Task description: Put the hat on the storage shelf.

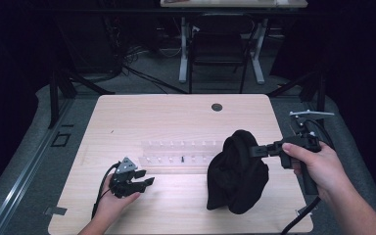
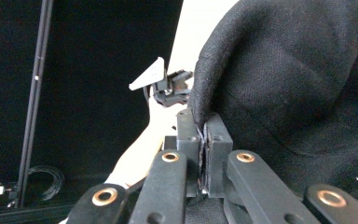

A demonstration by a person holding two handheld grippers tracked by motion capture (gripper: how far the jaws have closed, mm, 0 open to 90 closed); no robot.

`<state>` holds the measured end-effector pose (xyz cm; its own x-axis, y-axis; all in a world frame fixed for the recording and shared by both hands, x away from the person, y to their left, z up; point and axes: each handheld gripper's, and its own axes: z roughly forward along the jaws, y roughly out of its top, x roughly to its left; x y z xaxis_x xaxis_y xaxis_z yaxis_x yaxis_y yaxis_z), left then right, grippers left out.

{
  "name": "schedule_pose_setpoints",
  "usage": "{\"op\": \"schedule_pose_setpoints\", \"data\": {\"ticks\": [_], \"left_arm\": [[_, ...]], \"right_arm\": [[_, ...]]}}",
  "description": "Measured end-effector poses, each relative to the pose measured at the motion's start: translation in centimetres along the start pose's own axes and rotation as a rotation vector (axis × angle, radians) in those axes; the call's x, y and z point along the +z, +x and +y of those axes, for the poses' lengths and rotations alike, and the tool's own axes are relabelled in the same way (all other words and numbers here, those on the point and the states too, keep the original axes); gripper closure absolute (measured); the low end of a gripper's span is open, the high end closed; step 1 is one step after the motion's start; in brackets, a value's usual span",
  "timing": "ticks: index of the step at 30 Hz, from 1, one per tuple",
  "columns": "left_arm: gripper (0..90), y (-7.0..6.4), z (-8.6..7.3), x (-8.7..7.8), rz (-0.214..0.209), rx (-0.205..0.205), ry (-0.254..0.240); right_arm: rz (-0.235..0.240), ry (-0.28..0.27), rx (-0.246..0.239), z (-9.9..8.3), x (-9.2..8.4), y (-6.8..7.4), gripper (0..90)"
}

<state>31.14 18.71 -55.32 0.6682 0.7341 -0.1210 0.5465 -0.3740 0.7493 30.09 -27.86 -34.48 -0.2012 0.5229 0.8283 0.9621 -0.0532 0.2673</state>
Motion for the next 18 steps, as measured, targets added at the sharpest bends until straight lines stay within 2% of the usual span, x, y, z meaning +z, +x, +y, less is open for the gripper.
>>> {"op": "schedule_pose_setpoints", "data": {"ticks": [5, 18], "left_arm": [[52.5, 0.0, 0.0, 0.0, 0.002, 0.001, 0.001], [52.6, -0.1, 0.0, 0.1, -0.018, -0.001, -0.001]], "right_arm": [[0.042, -0.019, -0.012, 0.4, -0.4, 0.5, 88.0], [0.084, -0.054, -0.047, 1.7, -0.6, 2.2, 88.0]]}}
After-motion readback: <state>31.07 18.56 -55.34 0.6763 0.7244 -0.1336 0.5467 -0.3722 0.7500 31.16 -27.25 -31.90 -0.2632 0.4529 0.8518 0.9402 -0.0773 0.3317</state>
